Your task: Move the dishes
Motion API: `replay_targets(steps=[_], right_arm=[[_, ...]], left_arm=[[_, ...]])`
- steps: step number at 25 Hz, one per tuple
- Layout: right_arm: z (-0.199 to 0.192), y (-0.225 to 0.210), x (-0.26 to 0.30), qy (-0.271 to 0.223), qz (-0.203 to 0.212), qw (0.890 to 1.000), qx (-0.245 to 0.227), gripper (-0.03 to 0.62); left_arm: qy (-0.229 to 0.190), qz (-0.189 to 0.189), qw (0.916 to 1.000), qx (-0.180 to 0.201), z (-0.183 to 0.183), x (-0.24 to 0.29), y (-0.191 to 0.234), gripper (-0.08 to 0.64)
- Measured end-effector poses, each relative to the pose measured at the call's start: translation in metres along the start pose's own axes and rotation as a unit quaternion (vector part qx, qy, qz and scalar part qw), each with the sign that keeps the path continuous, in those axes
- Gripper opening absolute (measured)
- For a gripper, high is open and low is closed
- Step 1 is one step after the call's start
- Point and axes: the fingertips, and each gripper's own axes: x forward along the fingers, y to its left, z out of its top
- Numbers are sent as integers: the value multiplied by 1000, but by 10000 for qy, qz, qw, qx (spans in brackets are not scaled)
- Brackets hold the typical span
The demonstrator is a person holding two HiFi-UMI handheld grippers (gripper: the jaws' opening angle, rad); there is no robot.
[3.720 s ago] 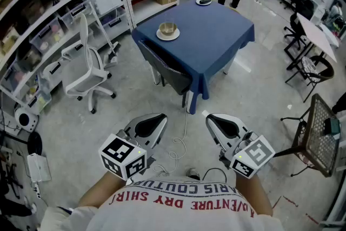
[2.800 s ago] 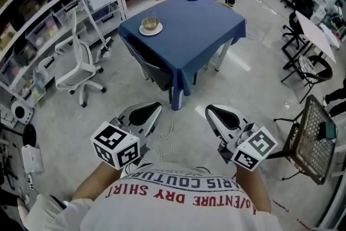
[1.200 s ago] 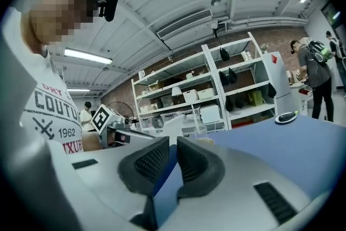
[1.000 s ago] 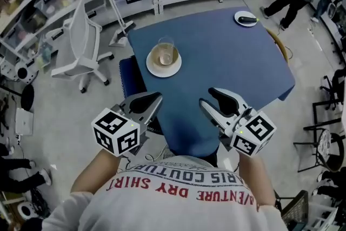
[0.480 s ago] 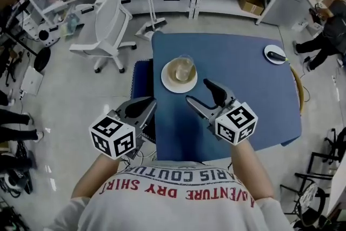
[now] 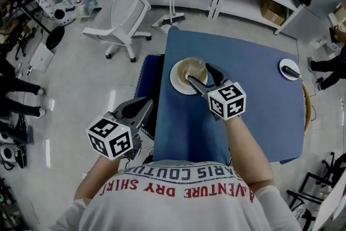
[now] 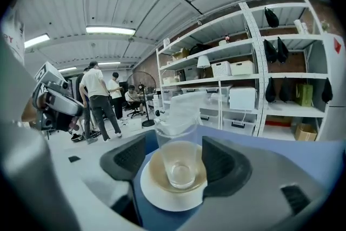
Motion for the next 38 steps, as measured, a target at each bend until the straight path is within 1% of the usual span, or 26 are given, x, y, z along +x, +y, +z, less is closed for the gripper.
replay_targets(steps=[4,7,9,17,21,25,31,38], right_arm=[[4,-8,17,-7,-34,9999,-96,311],[6,-6,25,-15,25,9999,-149,310],[6,-4,27,3,48,9998,-188,282],[4,-6,28,166,-25,9997,-166,279],[8,-9,26,169,-183,9997,-16,279],[16,-8,18,49,-213,9997,96,279],[40,-15,-1,-193,-291,9992,189,279],[44,-43,-25,-272,-734,9966,244,279]], left_arm=[[37,189,9998,-33,-3,-4,4,37],[-53,294,9996,1,1,-11,3,37],[-71,360,9993,27,3,-15,3,37],[-46,426,9987,261,6,-24,-7,37],[-126,378,9989,236,13,-29,-11,37],[-171,319,9991,228,13,-32,-14,37],[-146,196,9997,85,13,-30,-21,37],[-87,-16,9999,133,13,-20,-23,37]])
